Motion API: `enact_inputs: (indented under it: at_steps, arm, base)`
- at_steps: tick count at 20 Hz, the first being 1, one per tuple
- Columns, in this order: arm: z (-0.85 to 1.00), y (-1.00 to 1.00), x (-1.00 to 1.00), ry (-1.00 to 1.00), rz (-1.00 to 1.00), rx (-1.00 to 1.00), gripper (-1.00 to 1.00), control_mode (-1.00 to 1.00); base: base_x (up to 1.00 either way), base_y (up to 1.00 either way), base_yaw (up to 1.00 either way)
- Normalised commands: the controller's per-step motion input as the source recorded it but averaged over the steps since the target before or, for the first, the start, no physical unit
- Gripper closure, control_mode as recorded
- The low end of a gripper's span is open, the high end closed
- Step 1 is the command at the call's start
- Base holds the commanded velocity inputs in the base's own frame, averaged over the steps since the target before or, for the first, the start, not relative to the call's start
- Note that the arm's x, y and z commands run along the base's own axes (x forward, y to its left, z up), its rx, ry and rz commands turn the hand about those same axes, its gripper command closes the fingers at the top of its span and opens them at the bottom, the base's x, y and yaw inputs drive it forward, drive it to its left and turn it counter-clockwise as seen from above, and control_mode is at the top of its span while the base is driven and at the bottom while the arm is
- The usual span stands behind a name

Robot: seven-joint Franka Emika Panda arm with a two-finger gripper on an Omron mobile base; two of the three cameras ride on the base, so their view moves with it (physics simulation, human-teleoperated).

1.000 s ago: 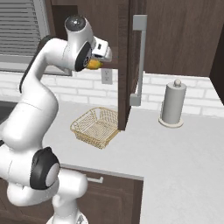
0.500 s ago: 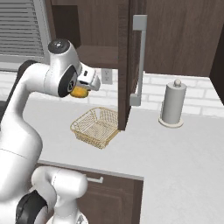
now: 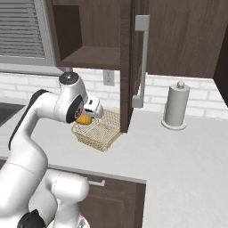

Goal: Open the cabinet, pick up the bread from the cabinet and place it in the basket. Then move the basket to the dining counter.

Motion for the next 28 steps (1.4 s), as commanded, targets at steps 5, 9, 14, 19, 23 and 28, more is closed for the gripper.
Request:
enact_inputs:
  at_steps: [5, 9, 14, 19, 23, 28]
  arm:
    - [-0.89, 0.00, 0.75, 0.11, 0.00, -0.02, 1.00, -1.00]
    - [-0.61, 0.00, 0.87, 0.09, 0.00, 0.00, 1.00, -1.00]
    - [-0.40, -0.13, 0.83, 0.08, 0.00, 0.00, 1.00, -1.00]
    - [-0.41, -0.14, 0.50, 0.09, 0.00, 0.00, 1.00, -1.00]
    - [-0.41, -0.01, 0.48, 0.04, 0.00, 0.00, 1.00, -1.00]
    - [-0.44, 0.00, 0.46, 0.03, 0.00, 0.00, 1.00, -1.00]
  base:
    - [0.00, 0.00, 0.00]
    - [0.00, 0.00, 0.00]
    - [0.00, 0.00, 0.00]
    - [0.00, 0.00, 0.00]
    - [0.00, 0.00, 0.00]
    - [0.00, 0.00, 0.00]
